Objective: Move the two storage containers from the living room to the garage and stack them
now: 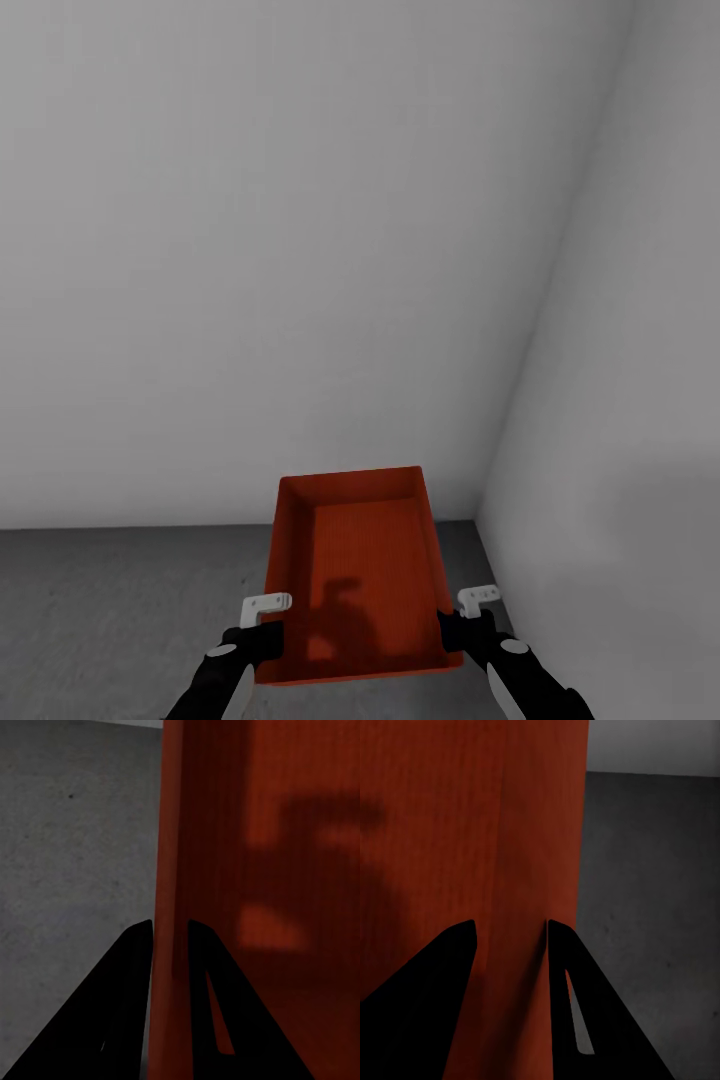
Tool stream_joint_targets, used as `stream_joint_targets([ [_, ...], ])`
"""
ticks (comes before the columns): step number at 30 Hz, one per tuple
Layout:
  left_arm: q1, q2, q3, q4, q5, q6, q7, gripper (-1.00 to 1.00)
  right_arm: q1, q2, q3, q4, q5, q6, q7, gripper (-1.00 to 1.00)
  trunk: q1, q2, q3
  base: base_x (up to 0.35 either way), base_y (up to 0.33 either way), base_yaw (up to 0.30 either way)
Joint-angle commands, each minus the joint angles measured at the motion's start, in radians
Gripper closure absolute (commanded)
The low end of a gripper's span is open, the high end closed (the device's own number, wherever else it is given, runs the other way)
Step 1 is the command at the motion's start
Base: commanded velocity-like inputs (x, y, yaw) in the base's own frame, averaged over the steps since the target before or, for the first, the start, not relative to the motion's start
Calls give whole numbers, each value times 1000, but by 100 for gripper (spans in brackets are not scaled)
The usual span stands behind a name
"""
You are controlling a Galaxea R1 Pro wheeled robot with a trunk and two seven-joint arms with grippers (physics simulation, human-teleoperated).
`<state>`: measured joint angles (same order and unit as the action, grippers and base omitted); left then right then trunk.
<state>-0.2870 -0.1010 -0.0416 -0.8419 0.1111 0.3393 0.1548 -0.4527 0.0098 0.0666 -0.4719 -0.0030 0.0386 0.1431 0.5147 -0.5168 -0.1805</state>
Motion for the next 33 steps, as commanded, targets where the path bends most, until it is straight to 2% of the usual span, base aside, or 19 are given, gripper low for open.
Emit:
stream_joint_targets([
  [1,0,20,-3,-3,-41,-39,40,100,-2,-1,-5,1,-38,4,58,100,4,-9,-7,0,0,0],
  [33,0,20,-3,-3,-41,-40,40,100,-1,-1,-5,1,-38,4,58,100,127,-233,-158,0,0,0],
])
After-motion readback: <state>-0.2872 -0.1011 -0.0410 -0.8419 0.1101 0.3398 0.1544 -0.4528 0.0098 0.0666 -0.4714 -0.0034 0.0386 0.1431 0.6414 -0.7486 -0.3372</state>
